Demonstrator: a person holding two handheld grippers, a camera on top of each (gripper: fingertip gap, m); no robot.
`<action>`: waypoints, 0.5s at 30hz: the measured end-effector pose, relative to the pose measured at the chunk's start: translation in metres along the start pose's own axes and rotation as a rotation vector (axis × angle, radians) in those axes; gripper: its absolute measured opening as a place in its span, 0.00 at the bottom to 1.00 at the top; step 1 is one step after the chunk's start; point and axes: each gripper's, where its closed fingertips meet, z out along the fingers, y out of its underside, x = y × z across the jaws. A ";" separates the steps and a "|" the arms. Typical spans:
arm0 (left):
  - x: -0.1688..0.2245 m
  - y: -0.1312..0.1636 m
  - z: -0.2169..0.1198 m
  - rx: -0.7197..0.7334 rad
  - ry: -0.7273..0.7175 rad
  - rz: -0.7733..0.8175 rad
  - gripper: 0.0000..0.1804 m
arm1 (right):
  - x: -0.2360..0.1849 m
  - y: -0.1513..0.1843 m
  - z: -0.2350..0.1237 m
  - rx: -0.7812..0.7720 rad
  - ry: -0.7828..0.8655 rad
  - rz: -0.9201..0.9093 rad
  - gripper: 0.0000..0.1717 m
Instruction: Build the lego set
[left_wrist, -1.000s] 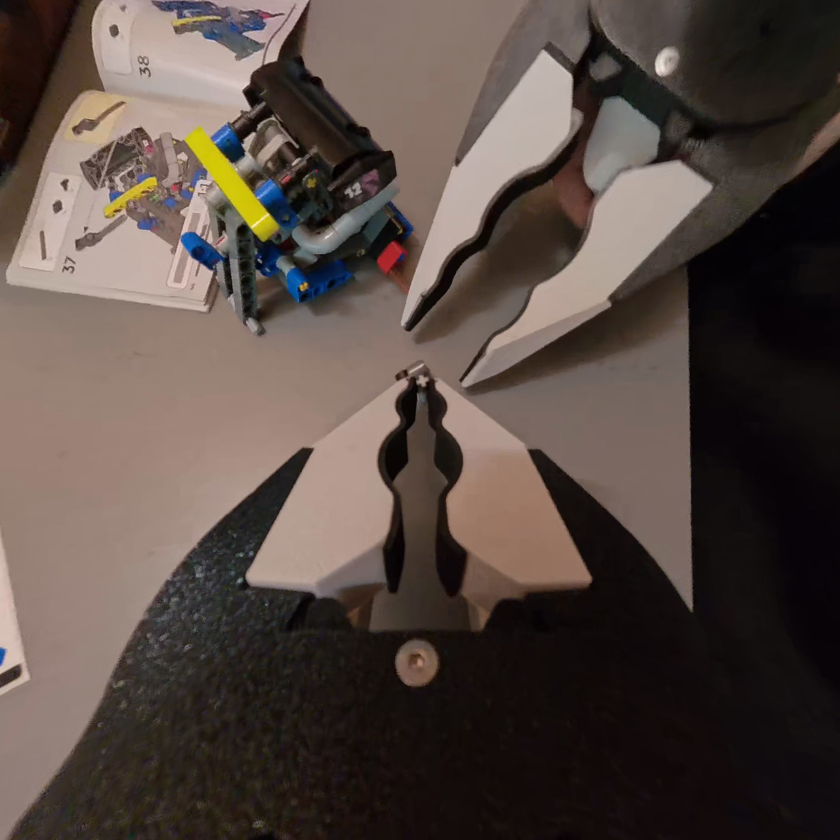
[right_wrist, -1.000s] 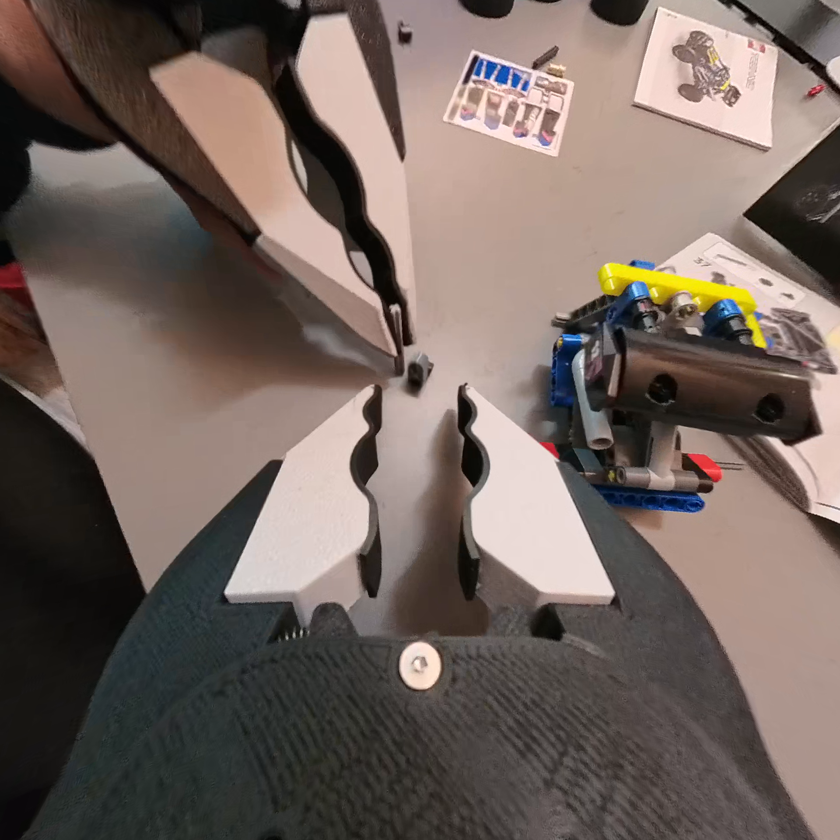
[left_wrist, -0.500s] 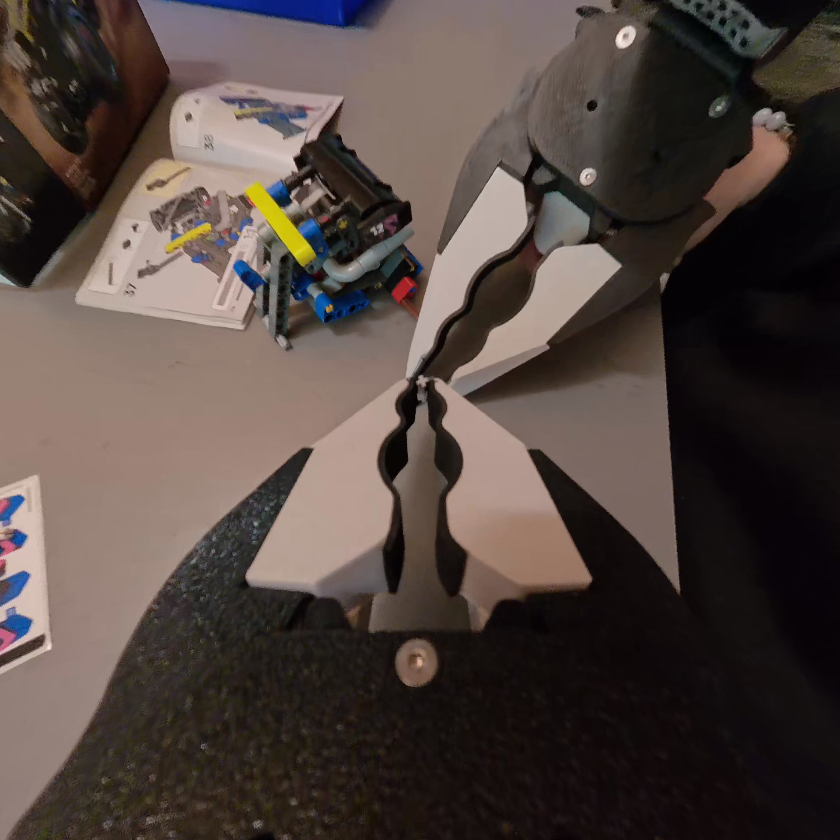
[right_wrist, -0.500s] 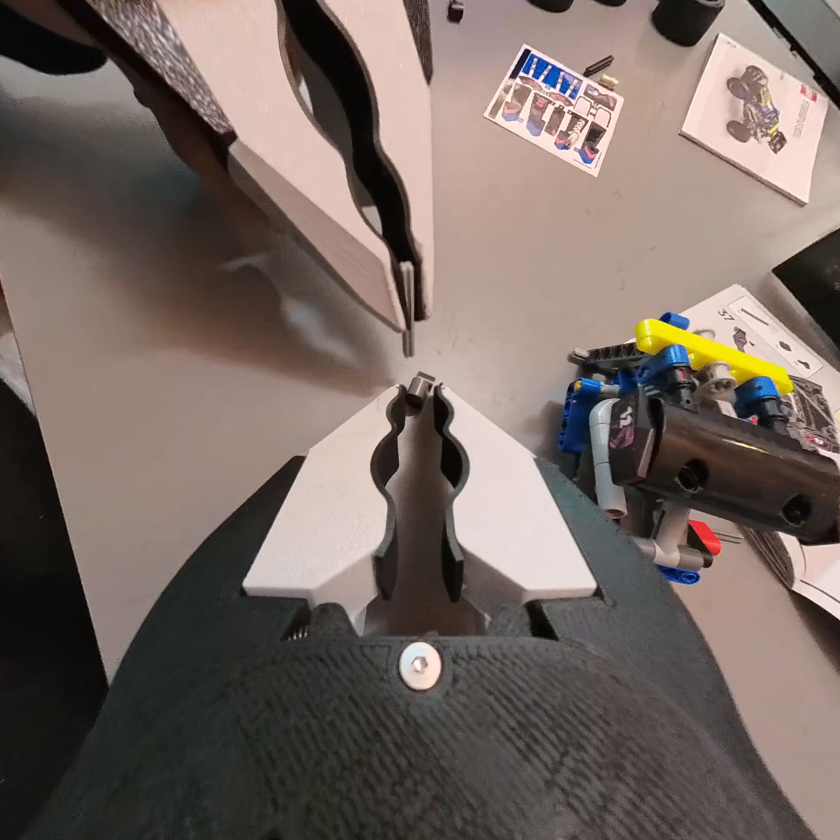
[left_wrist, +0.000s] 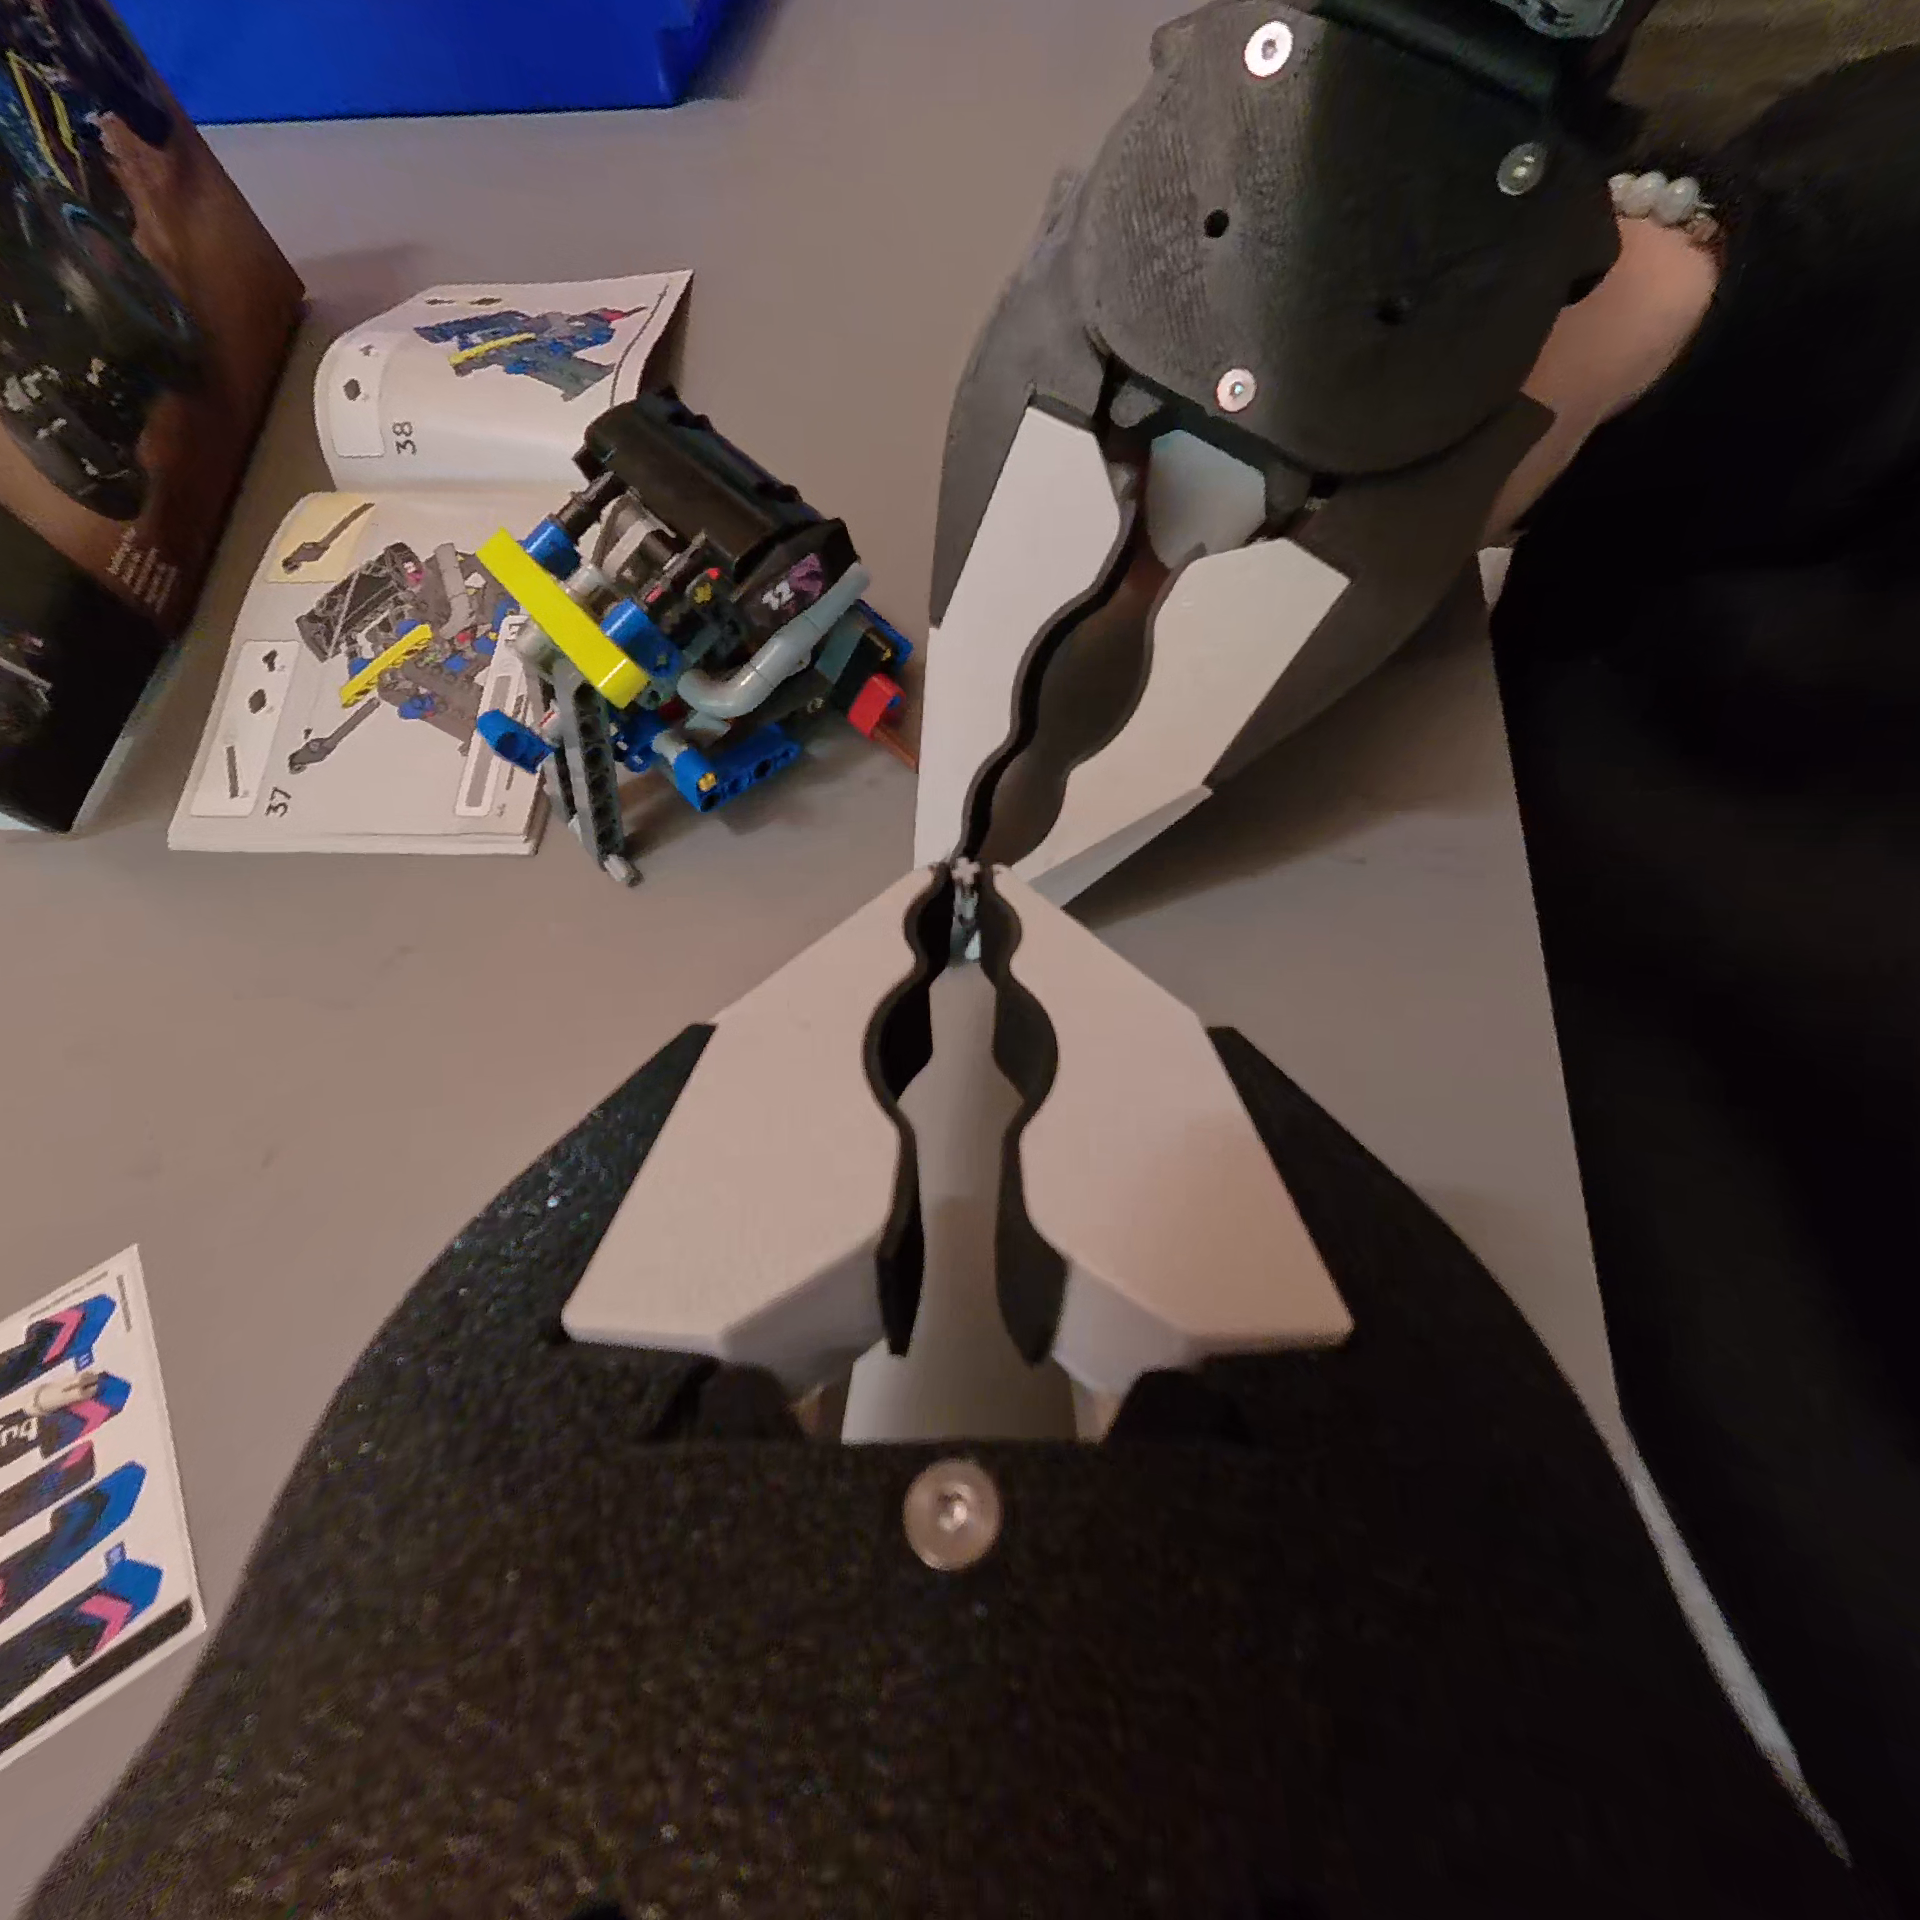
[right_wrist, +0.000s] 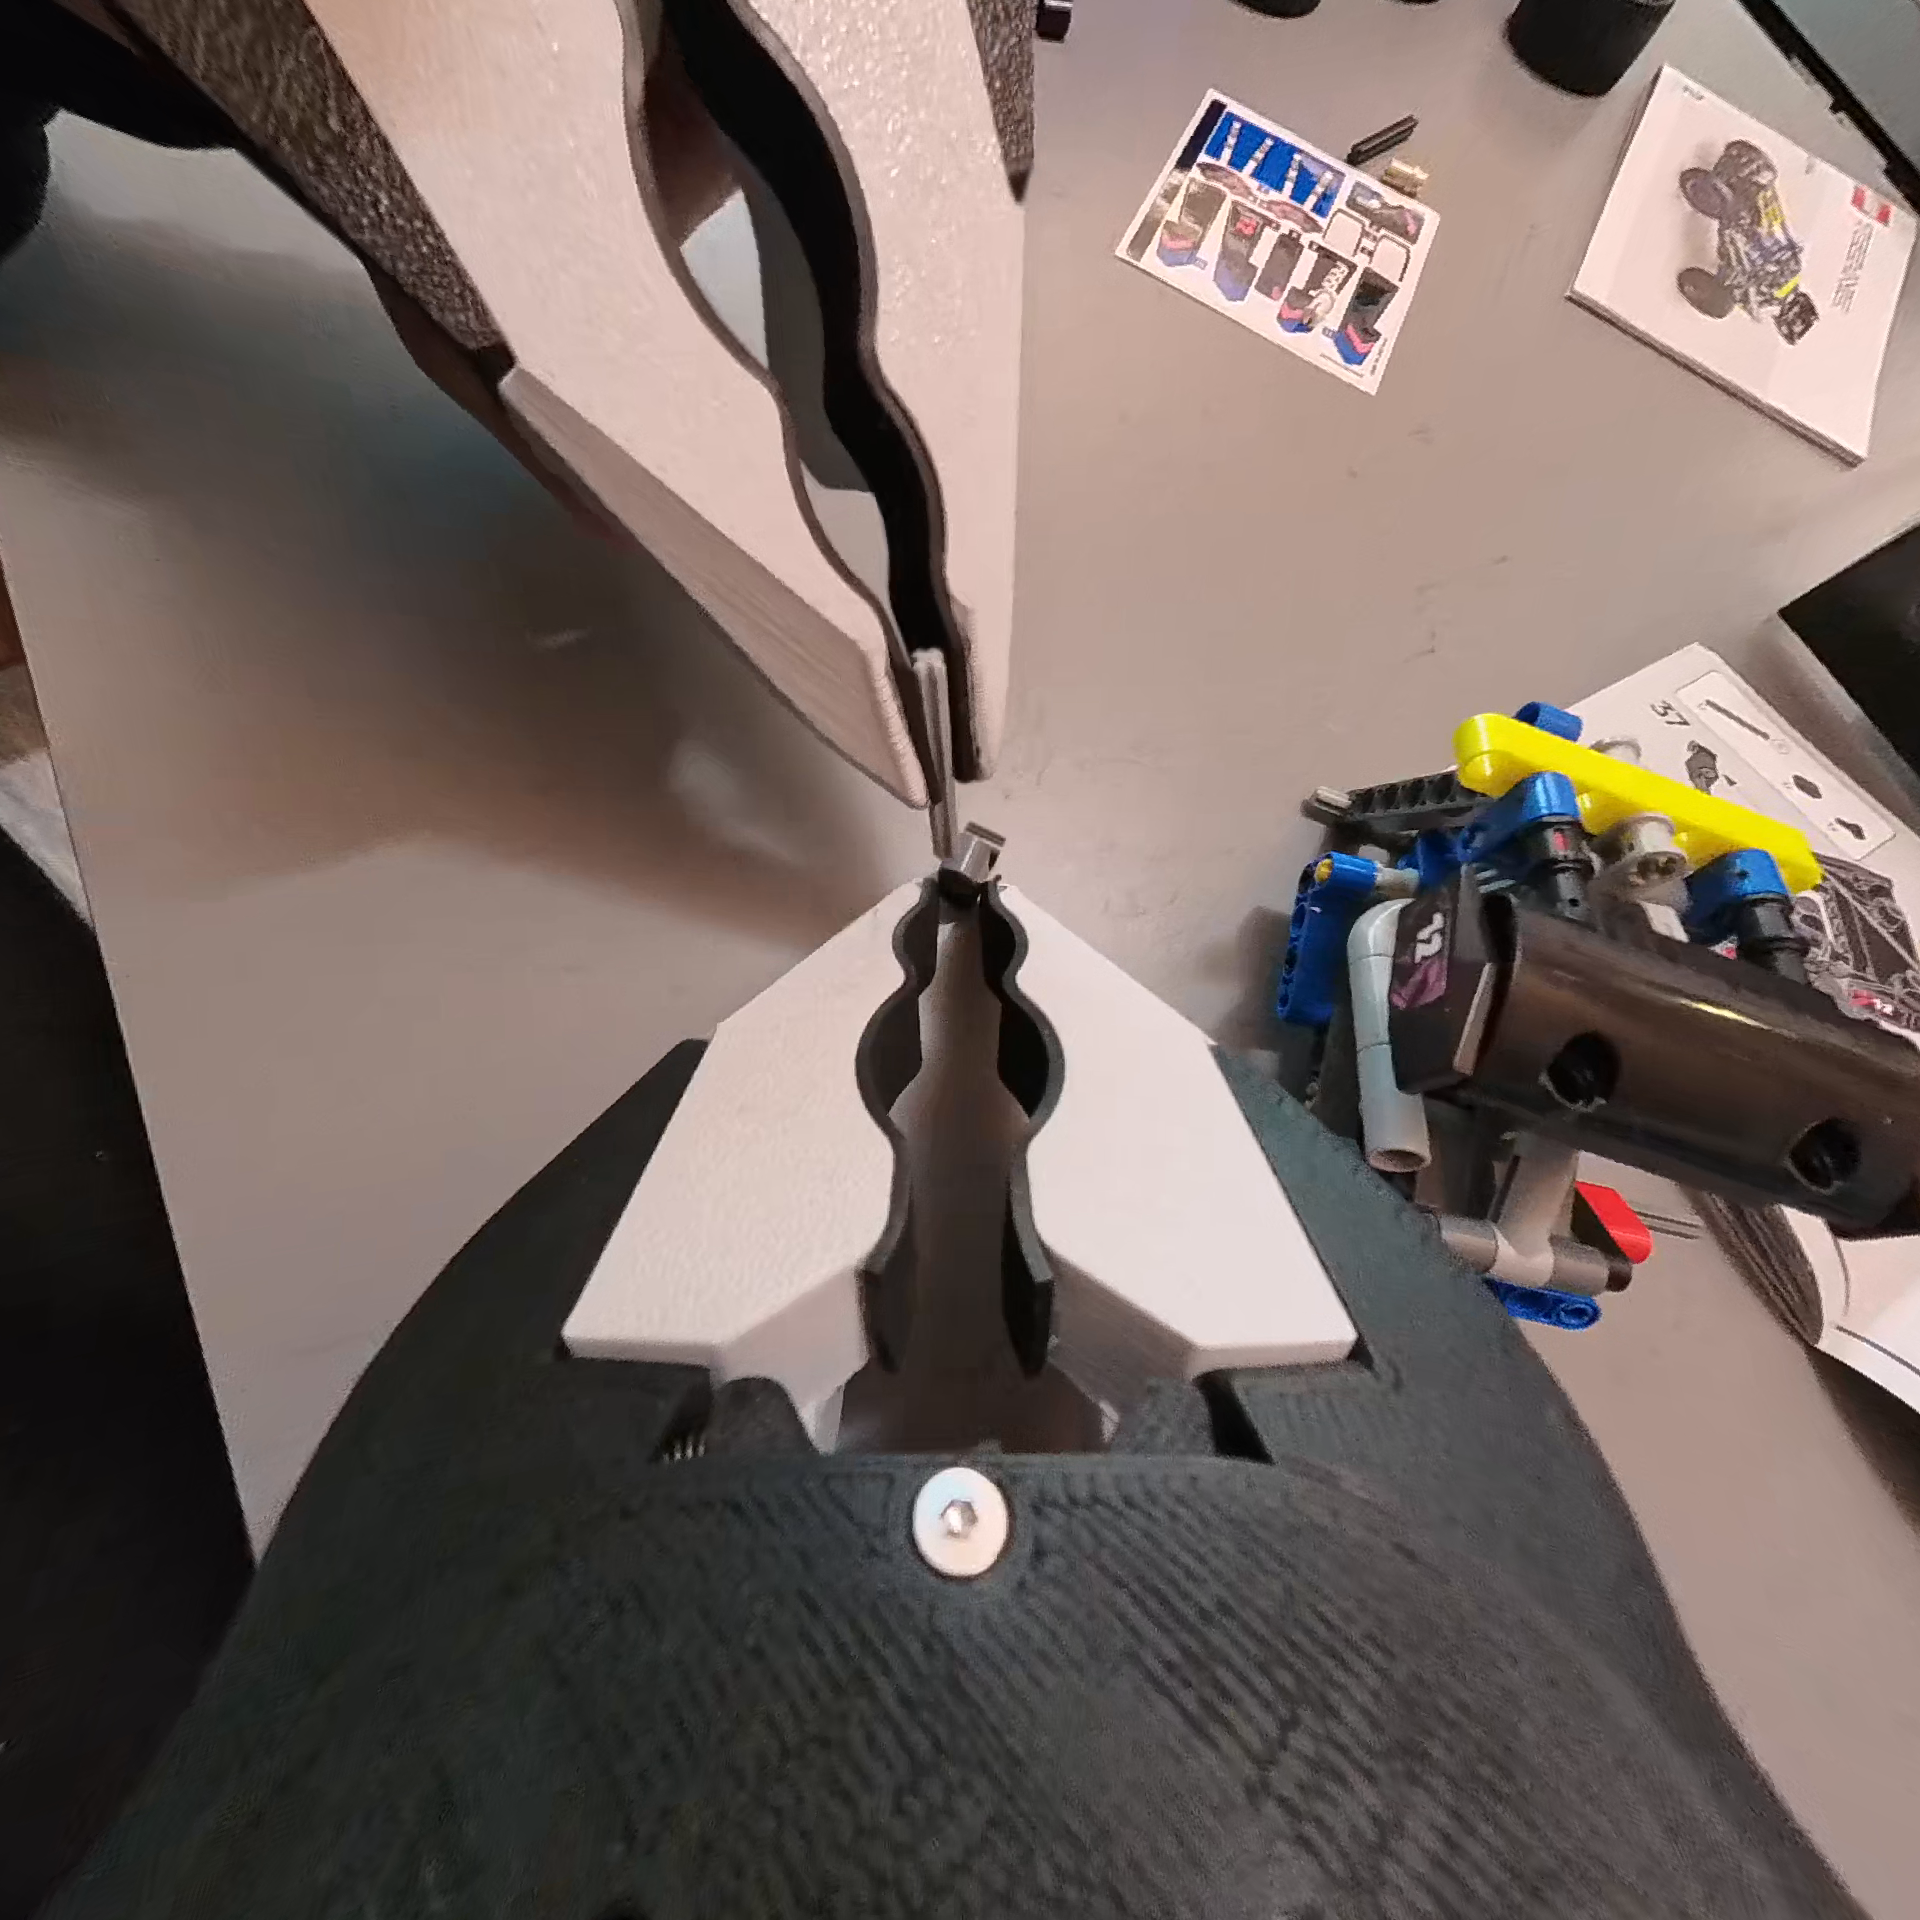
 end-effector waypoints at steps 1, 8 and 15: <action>0.000 -0.001 0.000 0.000 -0.004 0.010 0.01 | 0.000 0.000 0.000 0.000 -0.001 -0.002 0.03; 0.006 0.005 0.006 -0.066 -0.008 0.059 0.01 | -0.009 -0.001 -0.002 0.007 -0.065 -0.001 0.03; 0.003 0.005 -0.001 -0.089 -0.052 0.075 0.01 | -0.008 -0.006 -0.013 -0.023 -0.073 -0.064 0.03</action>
